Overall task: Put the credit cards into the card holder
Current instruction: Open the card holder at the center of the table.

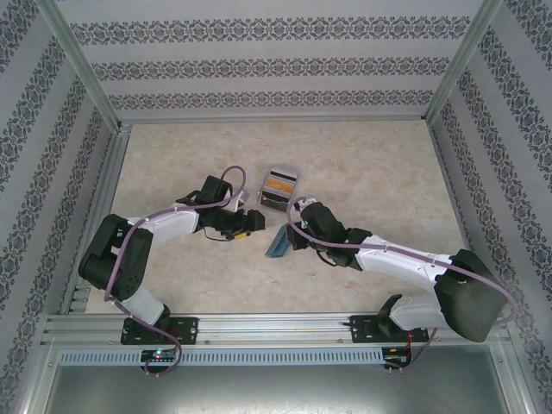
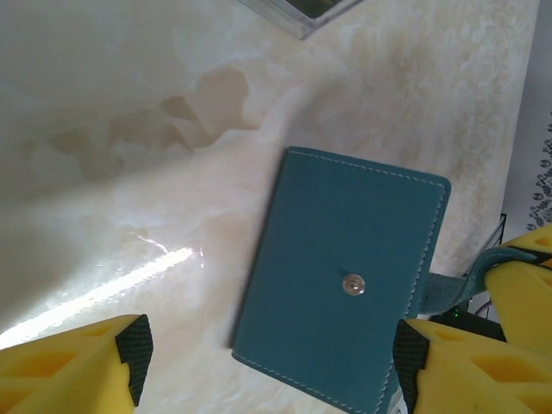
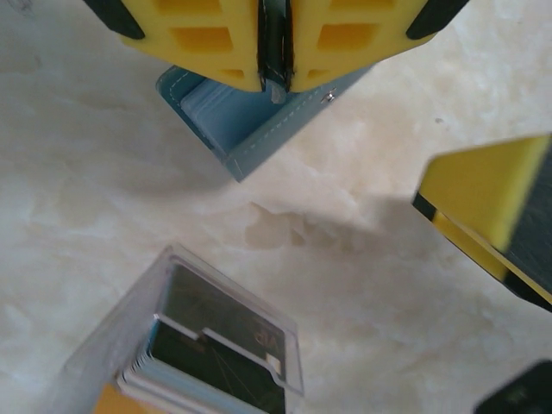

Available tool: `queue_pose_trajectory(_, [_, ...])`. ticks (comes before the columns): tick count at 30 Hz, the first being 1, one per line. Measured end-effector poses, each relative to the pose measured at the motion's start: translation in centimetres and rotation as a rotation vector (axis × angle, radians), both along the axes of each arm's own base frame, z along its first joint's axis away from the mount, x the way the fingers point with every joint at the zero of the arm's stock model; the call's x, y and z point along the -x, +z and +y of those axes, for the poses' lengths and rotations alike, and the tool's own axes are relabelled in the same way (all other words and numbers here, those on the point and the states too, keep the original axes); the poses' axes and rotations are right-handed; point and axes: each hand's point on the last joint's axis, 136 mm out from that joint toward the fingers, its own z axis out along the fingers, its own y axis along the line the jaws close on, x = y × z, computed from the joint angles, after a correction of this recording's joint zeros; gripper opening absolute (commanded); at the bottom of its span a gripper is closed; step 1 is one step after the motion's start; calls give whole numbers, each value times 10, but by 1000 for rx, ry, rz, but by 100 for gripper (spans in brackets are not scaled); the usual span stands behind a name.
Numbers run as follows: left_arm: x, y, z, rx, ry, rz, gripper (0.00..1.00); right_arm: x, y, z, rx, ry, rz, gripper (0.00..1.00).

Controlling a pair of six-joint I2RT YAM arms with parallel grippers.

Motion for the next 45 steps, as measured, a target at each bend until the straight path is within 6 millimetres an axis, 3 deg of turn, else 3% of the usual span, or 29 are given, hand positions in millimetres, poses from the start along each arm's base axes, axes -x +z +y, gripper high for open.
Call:
queue_pose_trajectory(6, [-4,15,-8,40,-19,-60,78,-6,3,-2,-5,-3,-11,17])
queue_pose_trajectory(11, [1,17,-23,44,-64,-69,77,-8,4,-5,-9,-10,-8,17])
queue_pose_trajectory(18, [-10,14,-41,23,-106,-87,76,-7,3,-4,-13,-3,-3,17])
queue_pose_trajectory(29, [-13,-6,-45,-76,-124,-80,72,-9,3,-6,-16,-10,-1,17])
queue_pose_trajectory(45, [-16,-3,-46,-112,-135,-108,76,-12,2,-4,-14,-11,2,18])
